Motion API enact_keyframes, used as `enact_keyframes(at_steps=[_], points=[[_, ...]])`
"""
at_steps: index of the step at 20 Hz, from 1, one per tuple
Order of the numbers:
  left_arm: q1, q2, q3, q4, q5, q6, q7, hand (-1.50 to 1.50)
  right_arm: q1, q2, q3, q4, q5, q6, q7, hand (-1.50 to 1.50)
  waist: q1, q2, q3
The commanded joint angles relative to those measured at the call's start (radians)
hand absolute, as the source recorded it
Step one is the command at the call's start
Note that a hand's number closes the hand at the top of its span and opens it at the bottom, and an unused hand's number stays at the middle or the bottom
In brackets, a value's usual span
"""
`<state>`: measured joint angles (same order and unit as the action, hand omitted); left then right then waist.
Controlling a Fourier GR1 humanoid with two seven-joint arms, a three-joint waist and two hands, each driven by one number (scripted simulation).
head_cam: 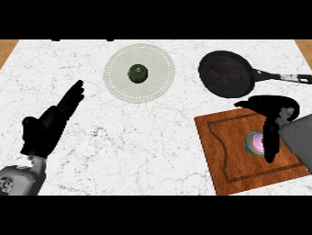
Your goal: Pick the cupcake from the cutting board and place it in the pan
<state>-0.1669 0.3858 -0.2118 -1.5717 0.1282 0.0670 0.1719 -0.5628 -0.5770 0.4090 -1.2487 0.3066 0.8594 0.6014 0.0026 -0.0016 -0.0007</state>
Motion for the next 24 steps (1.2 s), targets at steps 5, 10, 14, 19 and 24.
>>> enact_keyframes(at_steps=[5,10,14,19,24], points=[[0.007,-0.03,0.054,0.011,-0.035,-0.043,-0.018,0.0,0.052,0.05,-0.025,-0.084,0.082,0.07,0.109,-1.5,-0.001,0.001,0.0],[-0.011,-0.085,0.018,-0.08,-0.082,-0.002,0.119,0.0,0.137,0.033,-0.015,-0.127,0.141,0.065,0.06,-1.5,-0.001,0.001,0.001],[-0.047,-0.108,0.073,0.083,-0.1,-0.067,-0.003,0.0,0.145,0.051,-0.086,-0.126,0.186,0.066,0.018,-1.5,-0.005,0.002,0.001],[0.029,-0.121,0.066,-0.074,-0.128,-0.078,0.076,0.0,0.132,0.114,-0.066,-0.012,0.312,0.006,-0.053,-1.5,0.003,0.002,0.001],[0.064,-0.116,0.093,-0.061,-0.134,-0.109,0.021,0.0,0.147,0.073,-0.021,0.063,0.374,-0.027,-0.268,1.5,0.006,0.003,0.001]])
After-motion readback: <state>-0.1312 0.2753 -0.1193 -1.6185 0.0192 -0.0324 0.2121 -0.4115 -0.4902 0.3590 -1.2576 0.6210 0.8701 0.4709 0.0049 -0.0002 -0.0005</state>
